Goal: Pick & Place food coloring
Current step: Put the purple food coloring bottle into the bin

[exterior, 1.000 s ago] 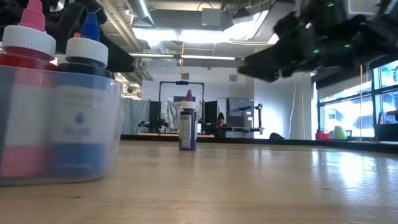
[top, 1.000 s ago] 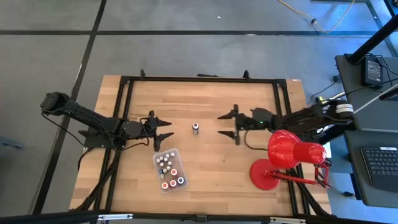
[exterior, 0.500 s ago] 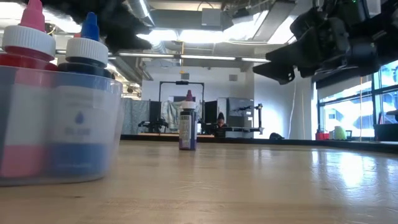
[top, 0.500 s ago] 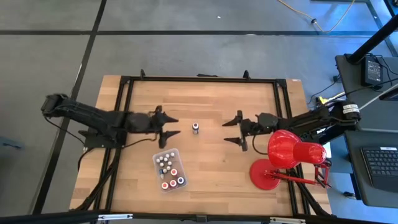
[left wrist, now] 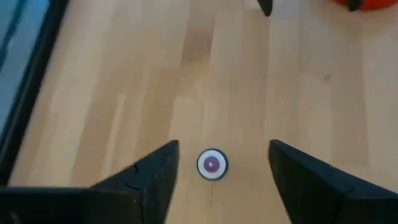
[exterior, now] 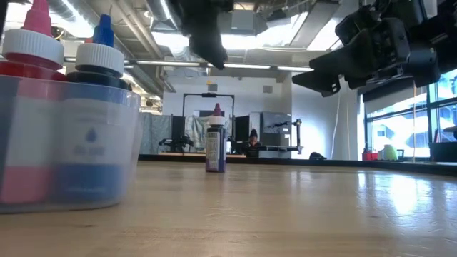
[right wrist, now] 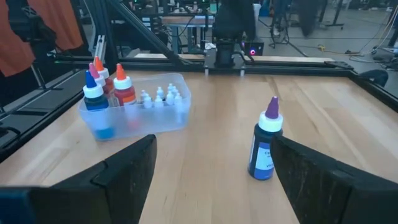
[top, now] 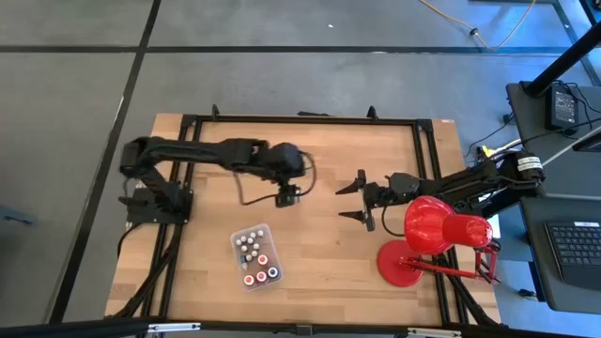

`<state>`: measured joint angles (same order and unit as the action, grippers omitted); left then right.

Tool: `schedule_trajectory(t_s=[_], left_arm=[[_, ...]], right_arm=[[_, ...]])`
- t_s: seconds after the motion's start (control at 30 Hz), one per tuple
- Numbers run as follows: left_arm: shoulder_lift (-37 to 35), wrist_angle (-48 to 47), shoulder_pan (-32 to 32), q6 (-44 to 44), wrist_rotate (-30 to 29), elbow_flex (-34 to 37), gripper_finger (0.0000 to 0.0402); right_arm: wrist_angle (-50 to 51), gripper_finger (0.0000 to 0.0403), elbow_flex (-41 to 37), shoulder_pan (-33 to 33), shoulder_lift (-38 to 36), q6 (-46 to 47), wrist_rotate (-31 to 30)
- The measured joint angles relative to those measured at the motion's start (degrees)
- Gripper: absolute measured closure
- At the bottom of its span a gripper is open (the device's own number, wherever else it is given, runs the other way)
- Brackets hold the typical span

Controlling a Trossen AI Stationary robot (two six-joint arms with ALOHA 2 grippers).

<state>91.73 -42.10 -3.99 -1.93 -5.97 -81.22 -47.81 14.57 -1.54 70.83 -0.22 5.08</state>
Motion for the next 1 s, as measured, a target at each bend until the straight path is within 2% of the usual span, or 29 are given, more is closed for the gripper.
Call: schedule_trajectory(t_s=[0.17, 0.37, 1.0], left_arm=[[7.86, -3.95, -2.19, 2.09, 2.04, -6.32, 0.0161], [12.66, -8.03, -3.53, 2.25, 3.18, -7.27, 0.0161], [19.12, -9.66, -3.73, 2.27, 4.54, -7.27, 0.0165]], right_arm=[[0.28, 0.0086, 0.0, 0.0, 0.0, -0.05, 0.01], [0.88, 0.0086, 0.0, 0.0, 0.0, -0.18, 0.02], [2.31, 0.0086, 0.02, 0.0, 0.04, -1.67, -0.05]])
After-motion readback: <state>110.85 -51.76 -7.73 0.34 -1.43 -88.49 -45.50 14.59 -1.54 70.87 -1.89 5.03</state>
